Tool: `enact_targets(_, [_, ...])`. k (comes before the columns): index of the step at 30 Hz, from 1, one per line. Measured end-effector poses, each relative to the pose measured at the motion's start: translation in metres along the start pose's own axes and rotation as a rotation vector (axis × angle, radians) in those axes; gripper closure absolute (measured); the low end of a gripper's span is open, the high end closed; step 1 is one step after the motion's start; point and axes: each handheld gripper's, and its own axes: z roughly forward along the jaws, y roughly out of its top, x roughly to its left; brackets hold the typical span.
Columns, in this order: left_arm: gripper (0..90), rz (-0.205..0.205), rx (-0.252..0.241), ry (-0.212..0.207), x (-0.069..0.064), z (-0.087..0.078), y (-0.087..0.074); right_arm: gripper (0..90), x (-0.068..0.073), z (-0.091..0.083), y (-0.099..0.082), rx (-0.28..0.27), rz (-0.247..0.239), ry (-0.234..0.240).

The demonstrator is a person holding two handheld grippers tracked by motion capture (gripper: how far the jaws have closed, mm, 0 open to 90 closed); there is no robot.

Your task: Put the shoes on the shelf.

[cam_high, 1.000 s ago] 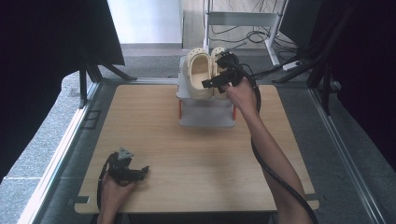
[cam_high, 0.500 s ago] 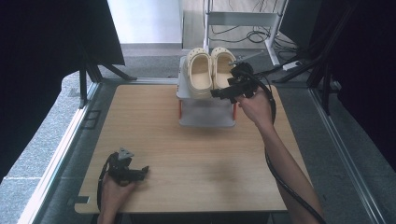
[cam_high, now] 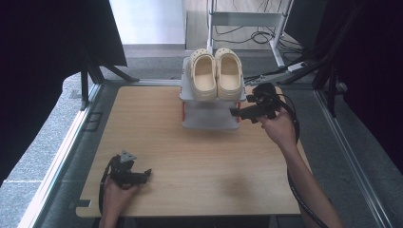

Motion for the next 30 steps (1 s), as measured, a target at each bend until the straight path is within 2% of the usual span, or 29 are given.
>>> enact_targets(1, [2.2,-0.001,0.0,0.0,0.0,0.0,0.0,11.5,-0.001,-0.001,-0.009,0.004,0.006,0.001])
enact_targets(2, [2.2,0.0,0.0,0.0,0.0,0.0,0.0,11.5,-0.001,-0.001,-0.009,0.004,0.006,0.001])
enact_targets(5, [2.3,-0.001,-0.001,0.0,0.0,0.0,0.0,11.5,-0.005,-0.003,-0.027,-0.004,0.017,0.003])
enact_targets(10, [2.2,-0.001,-0.001,0.0,0.0,0.0,0.0,11.5,-0.009,-0.006,-0.045,-0.006,0.026,-0.002])
enact_targets(11, [2.3,-0.001,-0.001,-0.001,0.0,0.0,0.0,11.5,-0.011,-0.008,-0.053,-0.011,0.03,-0.01])
enact_targets(12, [2.2,-0.001,-0.001,-0.001,0.0,0.0,0.0,11.5,-0.011,-0.008,-0.053,-0.011,0.03,-0.01])
enact_targets(21, [2.3,-0.002,-0.002,0.001,0.0,0.0,0.0,11.5,-0.017,-0.022,-0.094,-0.013,0.019,-0.053])
enact_targets(27, [2.3,-0.007,0.0,0.001,-0.001,0.0,0.0,11.5,-0.018,-0.022,-0.116,-0.014,0.034,-0.066])
enact_targets(30, [2.3,-0.008,-0.001,0.002,-0.001,0.0,0.0,11.5,-0.018,-0.017,-0.134,-0.012,0.037,-0.067])
